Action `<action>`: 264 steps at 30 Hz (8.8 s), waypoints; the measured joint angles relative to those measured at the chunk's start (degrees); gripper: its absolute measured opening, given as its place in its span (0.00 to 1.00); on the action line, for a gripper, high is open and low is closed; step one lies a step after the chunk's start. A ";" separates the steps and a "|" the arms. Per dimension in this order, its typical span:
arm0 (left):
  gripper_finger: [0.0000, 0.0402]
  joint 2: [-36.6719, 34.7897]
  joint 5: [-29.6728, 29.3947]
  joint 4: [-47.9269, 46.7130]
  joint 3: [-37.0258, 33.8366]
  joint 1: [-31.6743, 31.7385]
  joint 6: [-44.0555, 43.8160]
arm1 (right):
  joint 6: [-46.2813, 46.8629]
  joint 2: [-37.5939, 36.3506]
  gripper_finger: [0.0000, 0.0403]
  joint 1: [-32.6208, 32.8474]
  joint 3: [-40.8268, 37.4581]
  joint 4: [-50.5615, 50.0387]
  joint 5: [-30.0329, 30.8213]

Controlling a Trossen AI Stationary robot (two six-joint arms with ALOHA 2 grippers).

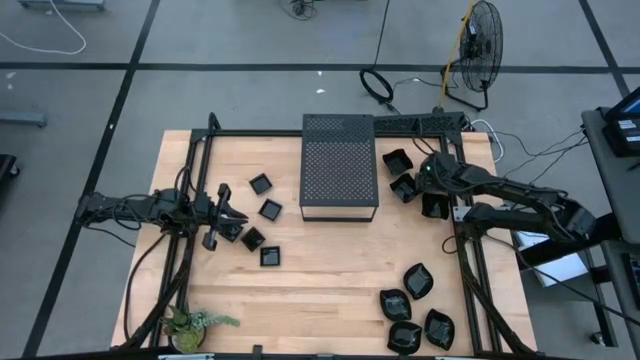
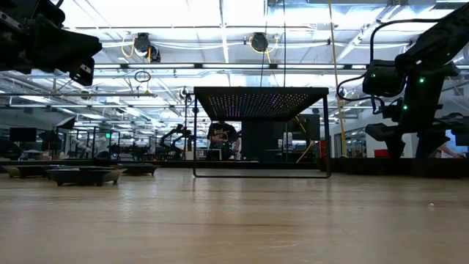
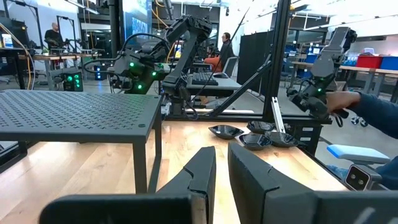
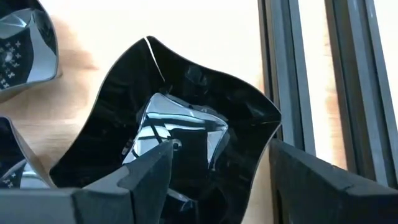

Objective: Pick & Place Mini shaped plates
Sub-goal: Put the distorted square plate on the shelf, then stack the distorted square plate on top of the distorted square plate on the shelf

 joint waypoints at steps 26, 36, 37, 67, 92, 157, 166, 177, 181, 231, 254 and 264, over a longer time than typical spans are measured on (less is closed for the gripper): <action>0.12 0.00 -0.02 0.00 -0.02 0.01 0.00 | -2.78 0.00 0.09 0.02 0.00 0.55 0.06; 0.12 0.00 -0.01 0.00 -0.01 0.01 0.00 | -5.74 -0.04 0.01 0.02 0.00 3.86 0.17; 0.12 0.00 -0.01 0.00 0.00 0.01 0.00 | -6.34 -0.07 0.00 0.02 0.00 4.63 0.18; 0.12 0.00 0.00 0.00 -0.02 0.00 0.00 | -13.45 -18.93 0.00 0.21 0.02 25.14 -6.11; 0.12 0.00 -0.02 0.02 -0.01 0.02 0.00 | -15.92 14.95 0.00 7.60 39.01 23.29 -19.59; 0.12 0.00 0.00 -0.01 0.00 0.01 0.00 | -22.87 17.11 0.32 3.41 42.83 -9.95 -9.20; 0.12 0.00 -0.02 0.00 0.00 0.00 0.00 | -22.47 17.09 0.34 -2.85 30.89 -1.60 -11.99; 0.12 0.00 0.00 0.00 0.00 0.00 0.00 | -20.99 17.11 0.34 -6.60 16.34 15.89 -19.51; 0.12 0.00 -0.01 0.00 -0.01 0.00 0.00 | -21.00 17.12 0.34 -6.58 15.37 16.25 -19.41; 0.12 0.00 -0.02 0.00 -0.02 0.00 0.00 | -19.91 22.51 0.34 -6.56 10.84 25.40 -19.41; 0.12 0.00 0.00 0.02 0.00 0.02 0.00 | -21.03 22.51 0.08 -6.56 10.84 25.40 -19.37; 0.12 0.00 0.00 0.00 0.00 0.01 0.00 | -21.00 22.49 0.00 -6.54 10.86 25.53 -19.41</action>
